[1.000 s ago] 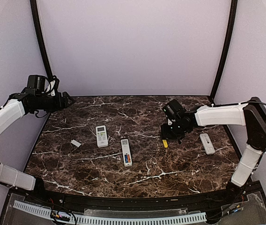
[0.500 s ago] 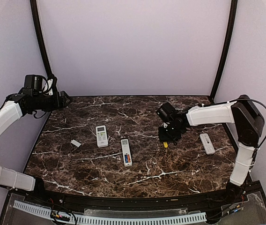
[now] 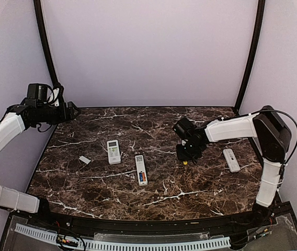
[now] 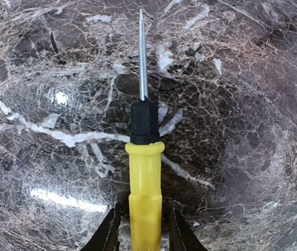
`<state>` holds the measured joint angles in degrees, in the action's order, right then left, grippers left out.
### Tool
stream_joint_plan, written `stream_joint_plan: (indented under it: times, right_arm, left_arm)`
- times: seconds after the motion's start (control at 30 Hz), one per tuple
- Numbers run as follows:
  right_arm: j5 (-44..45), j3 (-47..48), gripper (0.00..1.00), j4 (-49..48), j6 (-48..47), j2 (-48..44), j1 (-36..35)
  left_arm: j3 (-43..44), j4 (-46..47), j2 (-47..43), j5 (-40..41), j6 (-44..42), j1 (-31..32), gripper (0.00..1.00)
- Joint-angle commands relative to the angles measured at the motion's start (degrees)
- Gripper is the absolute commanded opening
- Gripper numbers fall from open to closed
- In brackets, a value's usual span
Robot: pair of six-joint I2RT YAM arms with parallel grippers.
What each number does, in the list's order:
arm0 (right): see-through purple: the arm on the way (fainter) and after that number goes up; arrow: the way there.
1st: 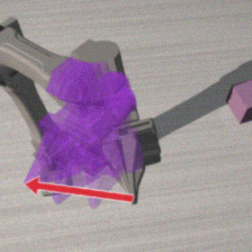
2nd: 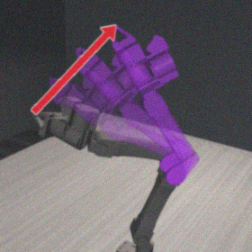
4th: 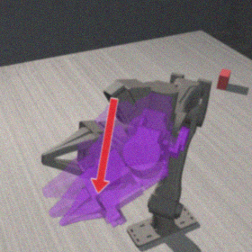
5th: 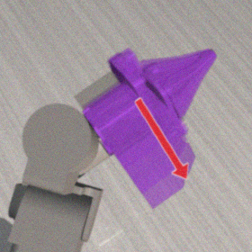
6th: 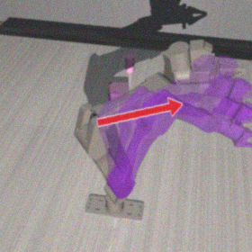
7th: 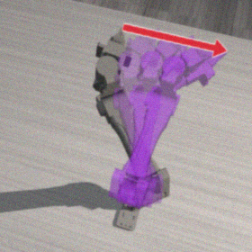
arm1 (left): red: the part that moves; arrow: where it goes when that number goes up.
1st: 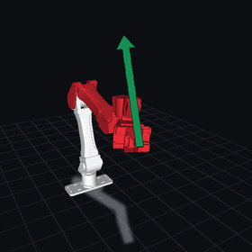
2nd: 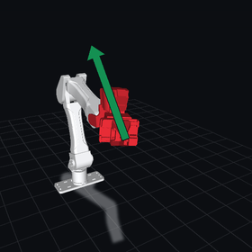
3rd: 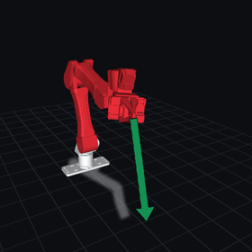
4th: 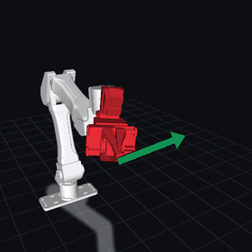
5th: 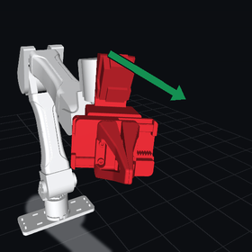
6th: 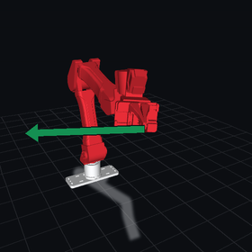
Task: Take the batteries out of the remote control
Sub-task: Pick up the screwdriver from the center of the board, then pass from the right arm to the left
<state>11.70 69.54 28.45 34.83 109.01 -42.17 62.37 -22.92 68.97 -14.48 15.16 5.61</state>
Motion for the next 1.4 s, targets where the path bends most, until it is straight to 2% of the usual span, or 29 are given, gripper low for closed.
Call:
stream_joint_plan:
  times: [0.0,0.3,0.5,0.6,0.77,0.93,1.07,1.27,1.37]
  right_arm:
    - [1.3,1.1,0.29,0.4,0.4,0.9,-0.7]
    - [1.6,1.5,0.22,0.5,0.5,1.8,-0.8]
    - [2.3,1.4,0.10,0.8,0.8,1.1,-1.0]
    - [3.0,1.0,0.00,0.5,0.8,-1.0,-1.0]
    - [2.3,0.1,0.00,-1.8,-2.3,-7.6,-1.0]
    - [-7.0,-2.6,0.00,-9.8,-9.4,-16.2,-1.0]
    - [-17.7,-4.3,0.00,-14.2,-14.4,-22.5,-1.1]
    - [-37.2,-3.2,0.00,-17.5,-15.4,-24.8,-1.5]
    - [-43.1,-1.6,0.00,-18.1,-15.0,-24.6,-2.7]
  left_arm:
    - [-1.0,-0.3,-0.9,-0.5,-0.8,-0.3,0.81]
    - [-1.0,-0.2,-0.7,-0.7,-0.8,-0.3,0.81]
    - [-1.0,-0.3,-0.6,-0.6,-0.8,-0.3,0.81]
    - [-1.0,-0.1,-0.7,-0.9,-0.8,-0.3,0.81]
    - [-1.6,1.9,-1.4,-6.9,-1.1,-0.3,0.81]
    - [-2.2,5.2,-1.7,-12.2,0.2,1.9,0.81]
    - [-1.2,5.2,-1.5,-13.1,0.6,7.7,0.81]
    - [-2.1,11.6,-2.1,-22.8,5.0,14.5,0.81]
    - [-3.2,16.4,-1.8,-27.7,7.0,16.7,0.82]
